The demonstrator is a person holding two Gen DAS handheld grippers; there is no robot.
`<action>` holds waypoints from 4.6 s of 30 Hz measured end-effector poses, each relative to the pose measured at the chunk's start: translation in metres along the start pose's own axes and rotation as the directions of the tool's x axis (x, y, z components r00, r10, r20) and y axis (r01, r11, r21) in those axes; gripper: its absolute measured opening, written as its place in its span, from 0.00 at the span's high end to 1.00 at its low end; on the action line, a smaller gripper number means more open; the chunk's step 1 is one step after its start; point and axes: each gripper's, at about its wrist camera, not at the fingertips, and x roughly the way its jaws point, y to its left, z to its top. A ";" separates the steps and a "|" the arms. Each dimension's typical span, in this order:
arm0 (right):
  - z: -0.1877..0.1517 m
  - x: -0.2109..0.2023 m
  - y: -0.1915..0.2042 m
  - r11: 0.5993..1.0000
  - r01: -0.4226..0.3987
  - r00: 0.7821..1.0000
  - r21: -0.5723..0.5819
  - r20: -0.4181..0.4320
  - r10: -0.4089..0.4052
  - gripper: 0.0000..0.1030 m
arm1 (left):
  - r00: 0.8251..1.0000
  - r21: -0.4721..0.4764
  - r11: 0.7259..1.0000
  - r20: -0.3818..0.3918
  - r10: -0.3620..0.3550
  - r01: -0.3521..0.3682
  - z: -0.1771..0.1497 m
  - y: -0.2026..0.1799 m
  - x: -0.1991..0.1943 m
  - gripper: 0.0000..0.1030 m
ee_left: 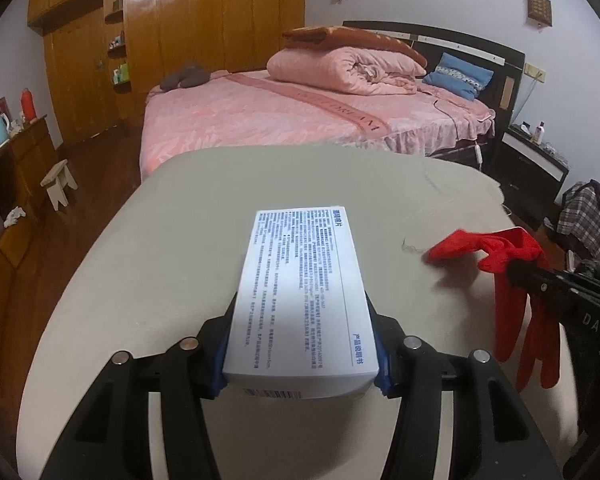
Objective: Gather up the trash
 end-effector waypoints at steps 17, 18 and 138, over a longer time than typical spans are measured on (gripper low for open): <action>0.000 -0.073 -0.001 1.000 -0.025 0.994 -0.008 0.106 0.026 0.89 | 0.997 0.026 0.999 0.069 -0.034 0.032 0.014 -0.029 -0.059 0.48; 0.000 -0.079 -0.002 1.000 -0.025 0.993 -0.009 0.113 0.026 0.89 | 0.997 0.032 0.999 0.072 -0.033 0.030 0.015 -0.032 -0.063 0.48; -0.080 -0.345 -0.085 0.959 0.258 0.915 0.120 0.289 -0.282 0.06 | 0.909 0.279 0.915 0.217 -0.356 0.292 -0.009 -0.191 -0.255 0.06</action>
